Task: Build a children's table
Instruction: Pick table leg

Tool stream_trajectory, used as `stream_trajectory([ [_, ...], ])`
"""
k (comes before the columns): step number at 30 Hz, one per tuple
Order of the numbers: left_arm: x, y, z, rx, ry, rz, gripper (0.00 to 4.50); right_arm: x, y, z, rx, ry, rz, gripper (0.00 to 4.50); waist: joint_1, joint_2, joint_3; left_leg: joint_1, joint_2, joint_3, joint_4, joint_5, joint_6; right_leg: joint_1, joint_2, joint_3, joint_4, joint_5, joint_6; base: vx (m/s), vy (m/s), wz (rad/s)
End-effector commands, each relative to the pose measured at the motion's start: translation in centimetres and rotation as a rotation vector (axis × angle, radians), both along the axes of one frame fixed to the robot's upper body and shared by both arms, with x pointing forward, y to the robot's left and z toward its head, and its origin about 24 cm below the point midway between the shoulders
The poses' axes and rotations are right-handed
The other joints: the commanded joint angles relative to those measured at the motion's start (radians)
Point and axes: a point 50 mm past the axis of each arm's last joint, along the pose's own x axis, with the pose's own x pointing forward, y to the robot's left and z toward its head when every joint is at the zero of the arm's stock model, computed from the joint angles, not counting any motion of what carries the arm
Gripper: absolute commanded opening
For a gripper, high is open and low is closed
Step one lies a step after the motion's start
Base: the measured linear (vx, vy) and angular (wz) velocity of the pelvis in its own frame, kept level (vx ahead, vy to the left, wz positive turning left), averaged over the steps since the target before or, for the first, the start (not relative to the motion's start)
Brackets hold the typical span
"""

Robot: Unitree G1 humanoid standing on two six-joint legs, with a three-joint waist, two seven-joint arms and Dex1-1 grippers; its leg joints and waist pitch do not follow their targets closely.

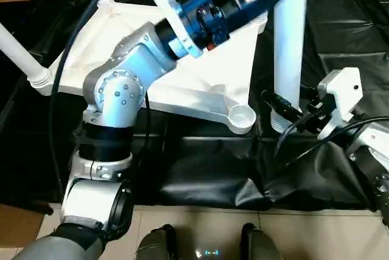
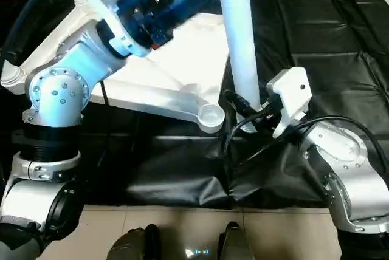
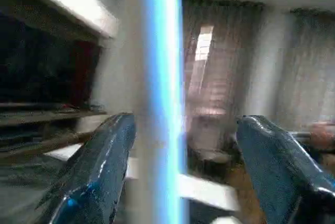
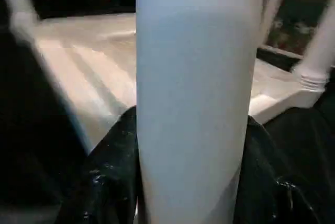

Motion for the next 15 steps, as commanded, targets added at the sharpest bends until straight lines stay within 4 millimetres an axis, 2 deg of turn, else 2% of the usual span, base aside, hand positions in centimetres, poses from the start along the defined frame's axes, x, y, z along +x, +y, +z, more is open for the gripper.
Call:
stream_trajectory([
  [1,2.2,1.7,-2.0,0.139,-0.008,0.207,3.47,0.1,-1.7,2.5,0.094,-0.102,-0.082,1.86,-0.002,-0.024,-0.095,0.034,-0.018,0.0,-0.065,-0.196,0.114,0.069,0.023,-0.01,-0.069,-0.28,-0.149,0.0,0.0,0.0],
  [2,2.5,2.2,-2.9,0.224,-0.033,0.241,3.47,0.1,-2.2,2.9,0.132,-0.11,-0.09,1.86,-0.002,-0.023,-0.098,0.031,-0.016,-0.003,-0.067,-0.17,0.1,0.076,0.02,-0.009,-0.06,-0.26,-0.148,0.0,0.0,0.0],
  [3,2.5,2.2,-2.9,0.225,-0.034,0.242,3.47,0.1,-2.2,2.9,0.132,-0.11,-0.09,1.86,0.0,-0.019,-0.1,0.034,-0.015,-0.004,-0.067,-0.159,0.103,0.074,0.02,-0.008,-0.061,-0.245,-0.153,0.0,0.0,0.0],
  [4,2.7,2.8,-4.0,0.33,-0.072,0.254,3.66,-0.1,-2.6,3.3,0.157,-0.106,-0.077,1.86,0.0,-0.012,-0.103,0.039,-0.012,-0.002,-0.064,-0.141,0.108,0.07,0.022,-0.008,-0.057,-0.196,-0.179,0.0,0.0,0.0],
  [5,2.7,2.8,-4.0,0.33,-0.072,0.254,3.76,-0.1,-2.6,3.3,0.157,-0.106,-0.077,1.86,0.001,-0.013,-0.104,0.039,-0.012,-0.002,-0.064,-0.136,0.115,0.071,0.021,-0.009,-0.058,-0.181,-0.187,0.0,0.0,0.0],
  [7,2.3,3.8,-7.4,0.586,-0.096,0.176,3.83,-0.8,-3.0,3.3,0.203,-0.056,0.003,1.86,0.003,-0.009,-0.112,0.037,-0.011,-0.003,-0.06,-0.087,0.135,0.077,0.021,-0.009,-0.041,-0.079,-0.231,0.0,0.0,0.0],
  [9,1.7,4.7,-10.8,0.788,-0.08,0.079,4.02,-1.6,-3.2,2.9,0.25,0.013,0.099,1.86,0.006,-0.007,-0.112,0.039,-0.011,-0.003,-0.059,-0.068,0.161,0.081,0.02,-0.008,-0.04,-0.027,-0.257,0.0,0.0,0.0],
  [10,1.7,4.7,-10.8,0.79,-0.08,0.078,4.11,-1.6,-3.2,2.9,0.251,0.013,0.1,1.86,0.007,-0.007,-0.113,0.038,-0.01,-0.002,-0.058,-0.06,0.172,0.083,0.019,-0.007,-0.037,-0.006,-0.268,0.0,0.0,0.0],
  [12,1.1,5.2,-14.1,0.943,-0.086,0.004,4.28,-2.1,-3.5,2.5,0.276,0.068,0.156,1.86,0.008,-0.007,-0.115,0.038,-0.01,-0.002,-0.057,-0.051,0.181,0.082,0.018,-0.008,-0.036,0.006,-0.28,0.0,0.0,0.0],
  [14,0.9,5.3,-15.5,0.982,-0.068,-0.028,4.28,-2.1,-3.7,2.6,0.28,0.07,0.153,1.86,0.012,-0.004,-0.113,0.042,-0.004,0.0,-0.06,-0.084,0.163,0.078,0.013,-0.007,-0.037,-0.032,-0.285,0.0,0.0,0.0],
  [15,0.8,5.4,-15.5,0.983,-0.067,-0.03,4.28,-2.1,-3.7,2.6,0.28,0.07,0.153,1.86,0.012,-0.005,-0.111,0.041,-0.004,0.001,-0.062,-0.098,0.157,0.077,0.013,-0.007,-0.041,-0.053,-0.284,0.0,0.0,0.0],
])
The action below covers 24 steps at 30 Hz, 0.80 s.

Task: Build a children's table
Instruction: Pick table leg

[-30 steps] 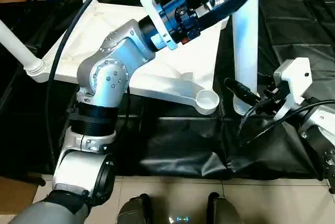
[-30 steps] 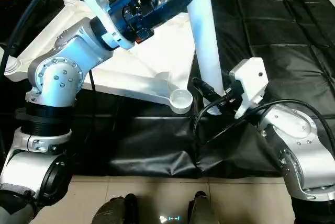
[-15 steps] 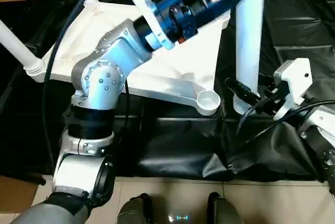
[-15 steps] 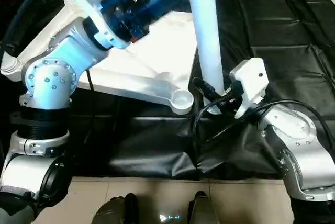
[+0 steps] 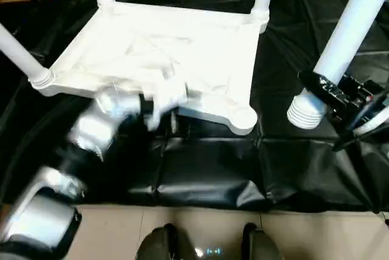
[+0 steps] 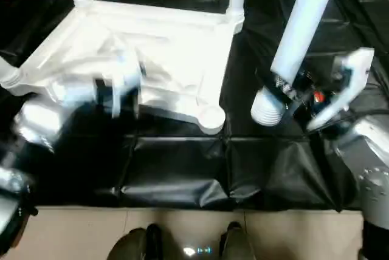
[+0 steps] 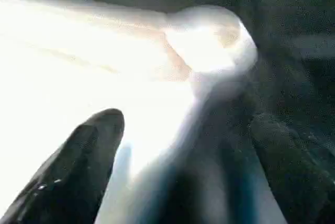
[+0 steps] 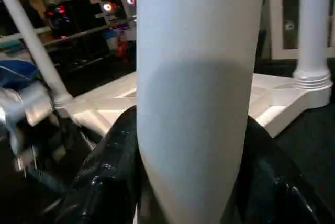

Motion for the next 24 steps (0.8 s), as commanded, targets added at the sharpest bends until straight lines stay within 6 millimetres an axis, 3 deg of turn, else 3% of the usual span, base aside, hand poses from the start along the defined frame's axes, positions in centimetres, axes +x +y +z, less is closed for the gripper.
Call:
stream_trajectory([
  [1,0.0,0.1,0.3,0.037,-0.03,-0.035,4.28,-0.3,-0.2,0.8,0.002,-0.026,0.018,1.86,0.005,-0.012,-0.108,0.046,-0.002,0.003,-0.06,-0.13,0.135,0.073,0.011,-0.006,-0.037,-0.091,-0.283,0.0,0.0,0.0],
  [4,0.3,0.1,-0.3,0.06,-0.059,-0.017,4.28,-0.4,-0.1,0.9,-0.003,-0.026,0.026,1.86,0.007,-0.018,-0.1,0.046,-0.004,0.005,-0.065,-0.188,0.099,0.072,0.009,-0.004,-0.048,-0.191,-0.254,0.0,0.0,0.0],
  [8,1.4,0.1,-0.3,0.065,-0.141,0.035,4.28,-0.7,0.0,1.0,-0.023,-0.012,0.058,1.86,0.009,-0.019,-0.099,0.044,-0.006,0.004,-0.067,-0.212,0.075,0.069,0.01,-0.003,-0.055,-0.249,-0.216,0.0,0.0,0.0],
  [16,2.1,-0.1,-0.2,0.054,-0.162,0.049,4.28,-1.0,0.3,0.6,-0.044,0.009,0.081,1.86,0.013,-0.021,-0.104,0.038,-0.008,0.002,-0.063,-0.167,0.095,0.07,0.01,-0.005,-0.049,-0.192,-0.226,0.0,0.0,0.0],
  [17,2.1,0.0,-0.5,0.07,-0.151,0.045,4.02,-1.0,0.3,0.6,-0.046,0.011,0.082,1.86,0.012,-0.021,-0.105,0.037,-0.008,0.001,-0.063,-0.155,0.101,0.071,0.01,-0.005,-0.047,-0.172,-0.233,0.0,0.0,0.0],
  [24,2.2,0.8,-1.4,0.152,-0.092,0.027,3.56,-1.1,0.4,0.4,-0.065,0.019,0.087,1.86,0.016,-0.019,-0.106,0.04,-0.006,0.001,-0.06,-0.118,0.129,0.072,0.011,-0.006,-0.04,-0.094,-0.265,0.0,0.0,0.0],
])
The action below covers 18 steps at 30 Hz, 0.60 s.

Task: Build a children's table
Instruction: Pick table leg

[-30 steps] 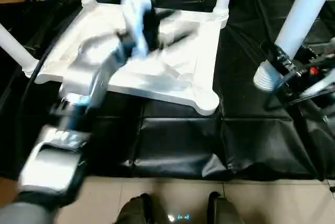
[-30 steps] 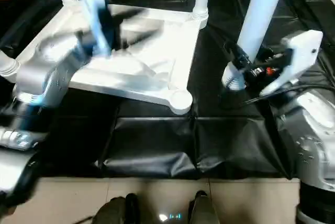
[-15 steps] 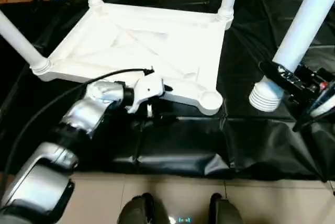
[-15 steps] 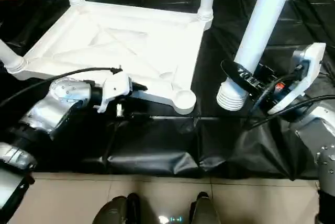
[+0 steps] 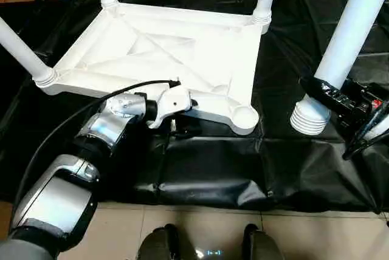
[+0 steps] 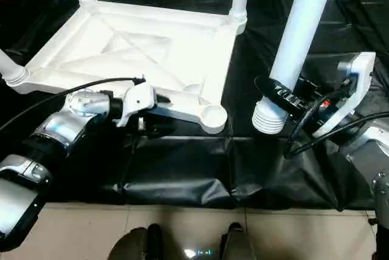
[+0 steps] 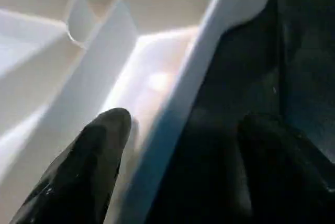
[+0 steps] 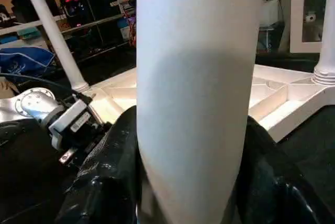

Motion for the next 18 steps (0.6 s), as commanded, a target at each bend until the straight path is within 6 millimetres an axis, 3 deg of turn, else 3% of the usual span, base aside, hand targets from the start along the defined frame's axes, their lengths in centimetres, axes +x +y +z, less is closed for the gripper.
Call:
stream_trajectory([
  [1,0.02,0.53,-0.12,0.042,0.009,-0.005,3.51,-0.41,0.61,0.12,-0.018,-0.006,0.038,1.86,0.003,-0.02,-0.105,0.04,-0.006,0.001,-0.06,-0.12,0.133,0.071,0.011,-0.006,-0.038,-0.096,-0.263,0.0,0.0,0.0],
  [6,0.0,0.6,0.15,0.033,0.035,-0.008,3.12,-0.29,0.76,0.08,-0.026,-0.007,0.042,1.86,0.002,-0.022,-0.101,0.04,-0.006,0.002,-0.063,-0.141,0.126,0.072,0.009,-0.006,-0.042,-0.132,-0.261,0.0,0.0,0.0],
  [7,-0.04,0.61,0.18,0.027,0.046,-0.004,3.05,-0.27,0.83,0.04,-0.027,-0.006,0.044,1.86,0.001,-0.027,-0.101,0.039,-0.006,0.003,-0.064,-0.142,0.126,0.072,0.009,-0.005,-0.043,-0.133,-0.26,0.0,0.0,0.0],
  [18,-0.89,1.41,-0.29,0.066,0.063,0.052,2.25,-0.22,1.41,-0.36,-0.028,0.001,0.064,1.86,-0.002,-0.025,-0.094,0.04,-0.003,0.002,-0.068,-0.149,0.125,0.067,0.009,-0.005,-0.048,-0.18,-0.246,0.0,0.0,0.0],
])
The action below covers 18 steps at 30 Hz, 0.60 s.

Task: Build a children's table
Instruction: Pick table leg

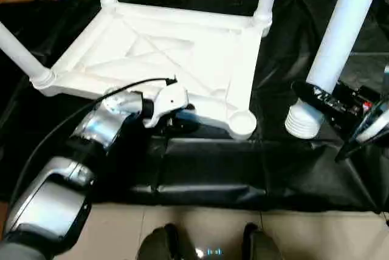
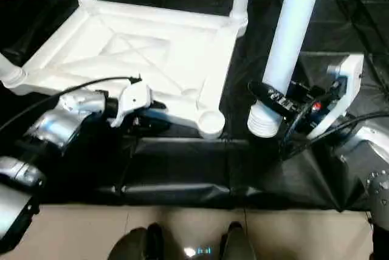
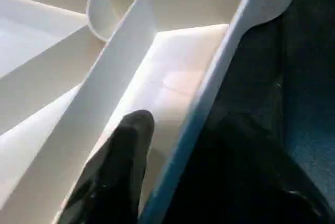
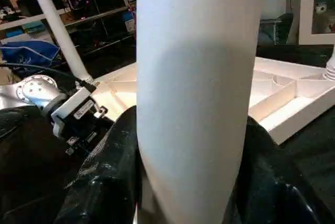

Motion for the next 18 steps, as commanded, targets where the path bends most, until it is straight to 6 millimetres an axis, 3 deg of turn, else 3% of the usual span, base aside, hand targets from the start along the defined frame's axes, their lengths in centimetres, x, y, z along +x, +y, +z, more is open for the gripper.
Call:
stream_trajectory([
  [1,-0.4,0.7,-0.9,0.04,0.029,0.022,2.17,-0.4,0.7,0.1,-0.013,-0.02,0.036,1.86,0.0,-0.024,-0.093,0.04,-0.004,0.001,-0.066,-0.157,0.12,0.067,0.009,-0.005,-0.046,-0.193,-0.241,0.0,0.0,0.0],
  [7,-1.4,1.1,-1.4,0.059,0.049,0.085,1.62,-0.5,1.8,-0.3,-0.01,-0.01,0.056,1.86,-0.006,-0.023,-0.088,0.039,-0.002,0.0,-0.071,-0.171,0.104,0.064,0.009,-0.005,-0.05,-0.223,-0.221,0.0,0.0,0.0],
  [13,-2.4,1.3,-1.8,0.057,0.086,0.174,1.36,-0.3,2.3,-0.5,-0.009,-0.004,0.066,1.86,-0.015,-0.023,-0.084,0.036,-0.004,-0.002,-0.075,-0.182,0.093,0.064,0.009,-0.005,-0.053,-0.236,-0.214,0.0,0.0,0.0],
  [18,-3.8,1.5,-2.3,0.085,0.123,0.197,1.14,-0.4,2.6,-0.7,-0.008,-0.002,0.066,1.86,-0.025,-0.026,-0.077,0.032,-0.006,-0.004,-0.083,-0.222,0.074,0.067,0.006,-0.006,-0.062,-0.324,-0.175,0.0,0.0,0.0],
])
